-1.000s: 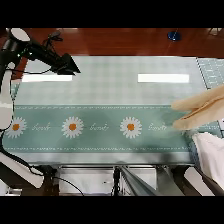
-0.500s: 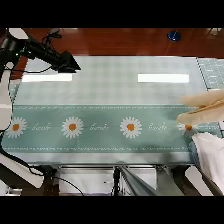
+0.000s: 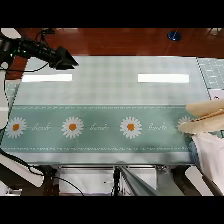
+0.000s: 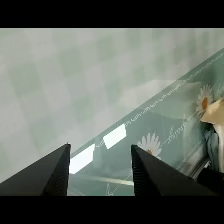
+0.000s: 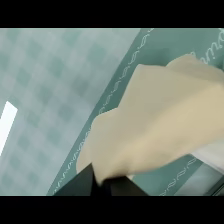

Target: Fold the shirts.

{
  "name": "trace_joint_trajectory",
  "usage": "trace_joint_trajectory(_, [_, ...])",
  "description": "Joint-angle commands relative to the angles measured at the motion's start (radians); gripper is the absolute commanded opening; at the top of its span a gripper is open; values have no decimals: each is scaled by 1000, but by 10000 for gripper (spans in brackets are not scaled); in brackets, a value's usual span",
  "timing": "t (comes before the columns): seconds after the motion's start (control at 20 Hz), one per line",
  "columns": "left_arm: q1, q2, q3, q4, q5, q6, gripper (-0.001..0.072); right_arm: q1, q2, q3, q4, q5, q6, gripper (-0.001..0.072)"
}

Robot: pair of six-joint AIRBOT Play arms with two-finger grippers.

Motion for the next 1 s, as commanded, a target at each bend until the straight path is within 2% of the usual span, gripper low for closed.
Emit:
trace_joint_trajectory(0.0, [25,1,1,-59,2,26,462,-98,1,-5,-42,6,-8,12])
trace_joint_trajectory(0.25, [35,1,1,-60,17,42,461,-230,16,-135,-14,5,-95,11])
trace_joint_trajectory(0.55, [38,0,1,-60,21,52,462,-299,32,-313,-226,5,-216,12])
trace_joint_trajectory(0.95, [70,0,1,-60,37,52,461,-566,39,-379,-475,6,-457,12])
